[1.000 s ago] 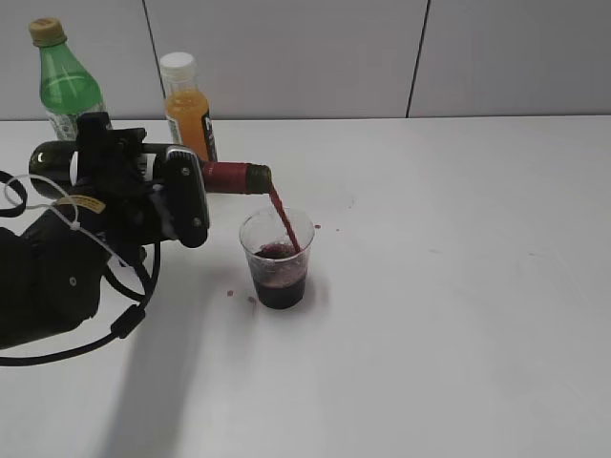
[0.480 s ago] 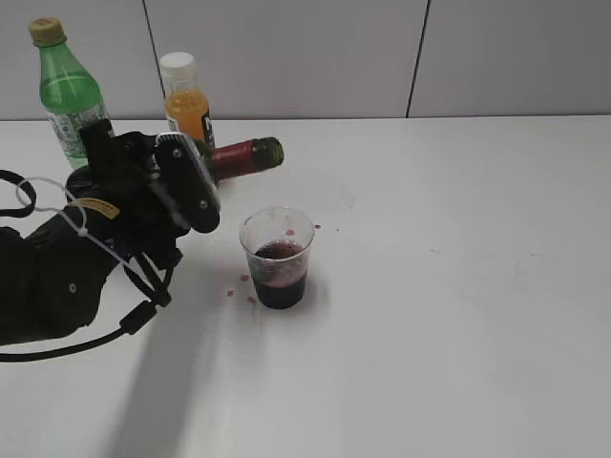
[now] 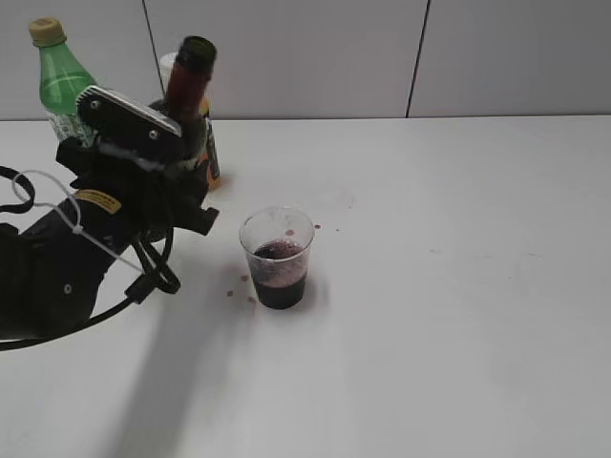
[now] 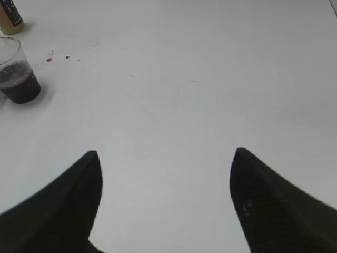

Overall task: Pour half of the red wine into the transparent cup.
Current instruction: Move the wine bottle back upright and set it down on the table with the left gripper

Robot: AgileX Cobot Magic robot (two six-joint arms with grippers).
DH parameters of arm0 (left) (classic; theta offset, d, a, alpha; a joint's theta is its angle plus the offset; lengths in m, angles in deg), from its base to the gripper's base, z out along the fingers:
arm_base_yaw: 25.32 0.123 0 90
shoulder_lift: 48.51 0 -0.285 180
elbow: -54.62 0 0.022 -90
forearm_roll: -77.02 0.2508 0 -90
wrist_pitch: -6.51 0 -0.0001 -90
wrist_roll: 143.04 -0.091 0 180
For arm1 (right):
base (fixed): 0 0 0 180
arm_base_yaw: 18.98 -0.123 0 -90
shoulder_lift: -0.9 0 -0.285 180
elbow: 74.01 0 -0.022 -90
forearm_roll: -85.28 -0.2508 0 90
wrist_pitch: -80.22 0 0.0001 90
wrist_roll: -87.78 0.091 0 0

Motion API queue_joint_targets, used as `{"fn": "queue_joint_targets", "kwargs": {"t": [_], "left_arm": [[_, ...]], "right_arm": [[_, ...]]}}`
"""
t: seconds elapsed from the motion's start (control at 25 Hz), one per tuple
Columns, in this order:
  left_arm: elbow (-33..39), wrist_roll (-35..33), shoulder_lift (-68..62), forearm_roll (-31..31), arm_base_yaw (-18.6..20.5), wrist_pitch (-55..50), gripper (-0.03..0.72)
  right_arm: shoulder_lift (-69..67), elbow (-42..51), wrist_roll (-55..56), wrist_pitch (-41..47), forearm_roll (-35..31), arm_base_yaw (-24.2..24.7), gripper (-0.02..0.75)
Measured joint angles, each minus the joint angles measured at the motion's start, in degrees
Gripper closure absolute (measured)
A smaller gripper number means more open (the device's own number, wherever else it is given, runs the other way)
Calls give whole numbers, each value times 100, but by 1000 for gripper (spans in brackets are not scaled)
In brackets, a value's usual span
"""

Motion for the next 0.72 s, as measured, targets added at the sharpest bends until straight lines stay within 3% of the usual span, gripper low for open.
{"fn": "queue_joint_targets", "kwargs": {"t": [0.2,0.4,0.52,0.72], "left_arm": [[0,1610,35,1027,407,-17,154],[0,3256,35,2743,1060,-44,154],[-197,3860,35,3822,1440,-454,154],[-867,4771,-65,5023,1640,-852,154]], "right_arm": [[0,0,0,0,0,0,167],[0,0,0,0,0,0,167],[0,0,0,0,0,0,167],[0,0,0,0,0,0,167]]}}
